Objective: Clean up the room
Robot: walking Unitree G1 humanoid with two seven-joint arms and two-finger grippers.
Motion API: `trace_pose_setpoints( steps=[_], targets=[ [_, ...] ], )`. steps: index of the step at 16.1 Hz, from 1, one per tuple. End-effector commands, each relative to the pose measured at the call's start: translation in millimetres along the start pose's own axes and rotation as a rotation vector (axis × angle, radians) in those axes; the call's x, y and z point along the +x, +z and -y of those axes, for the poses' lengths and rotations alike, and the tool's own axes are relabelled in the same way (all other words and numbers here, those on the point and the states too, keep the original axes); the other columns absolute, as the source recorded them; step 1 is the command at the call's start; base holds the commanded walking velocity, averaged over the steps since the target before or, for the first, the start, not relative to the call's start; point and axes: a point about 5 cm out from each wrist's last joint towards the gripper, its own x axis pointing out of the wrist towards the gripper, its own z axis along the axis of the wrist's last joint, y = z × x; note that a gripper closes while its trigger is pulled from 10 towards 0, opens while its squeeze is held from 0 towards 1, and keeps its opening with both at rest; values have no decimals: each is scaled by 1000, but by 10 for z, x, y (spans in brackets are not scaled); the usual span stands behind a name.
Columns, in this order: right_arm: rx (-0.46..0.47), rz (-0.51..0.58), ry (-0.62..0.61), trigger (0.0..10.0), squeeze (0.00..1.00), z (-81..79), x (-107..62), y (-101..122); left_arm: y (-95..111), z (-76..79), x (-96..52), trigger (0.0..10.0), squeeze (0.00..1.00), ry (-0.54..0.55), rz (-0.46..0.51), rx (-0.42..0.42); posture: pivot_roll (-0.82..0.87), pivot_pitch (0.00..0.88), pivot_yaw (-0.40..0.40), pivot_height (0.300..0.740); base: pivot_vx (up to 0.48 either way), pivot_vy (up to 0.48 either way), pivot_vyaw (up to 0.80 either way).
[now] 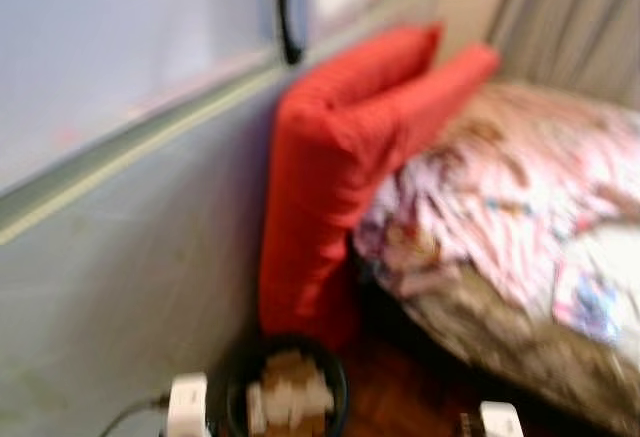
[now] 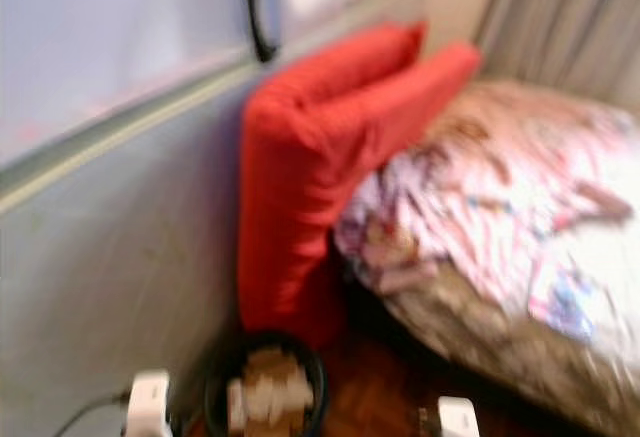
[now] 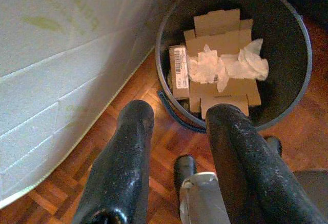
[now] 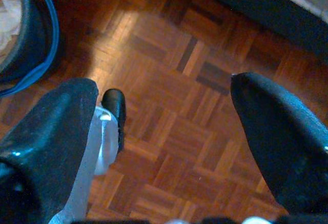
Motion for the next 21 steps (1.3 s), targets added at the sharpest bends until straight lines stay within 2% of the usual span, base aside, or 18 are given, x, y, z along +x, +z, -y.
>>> trace_pose_setpoints(
  steps=[1, 3, 10, 13, 21],
  targets=[
    [3, 13, -1, 10000, 0, 12, 3, 31, -4, 0, 0, 10000, 0, 1, -4, -3, 4, 4, 12, 740, 0, 0, 0],
    [-2, 15, 0, 10000, 0, 15, 3, 33, 2, -5, 1, 10000, 0, -1, -2, 8, 4, 3, 11, 740, 0, 0, 0],
    [3, 10, -9, 10000, 0, 25, 2, 28, 7, 3, 2, 10000, 0, -2, 3, 14, 2, 0, 9, 740, 0, -299, 0],
    [6, 13, -6, 10000, 0, 24, 2, 31, 19, 14, 5, 10000, 0, -5, 8, 15, 3, 0, 8, 740, 0, -296, -687],
    [2, 21, -11, 10000, 0, 31, 0, 35, 63, 53, 16, 10000, 0, -11, 27, 18, 0, 0, 5, 740, 0, -297, 0]
  ],
)
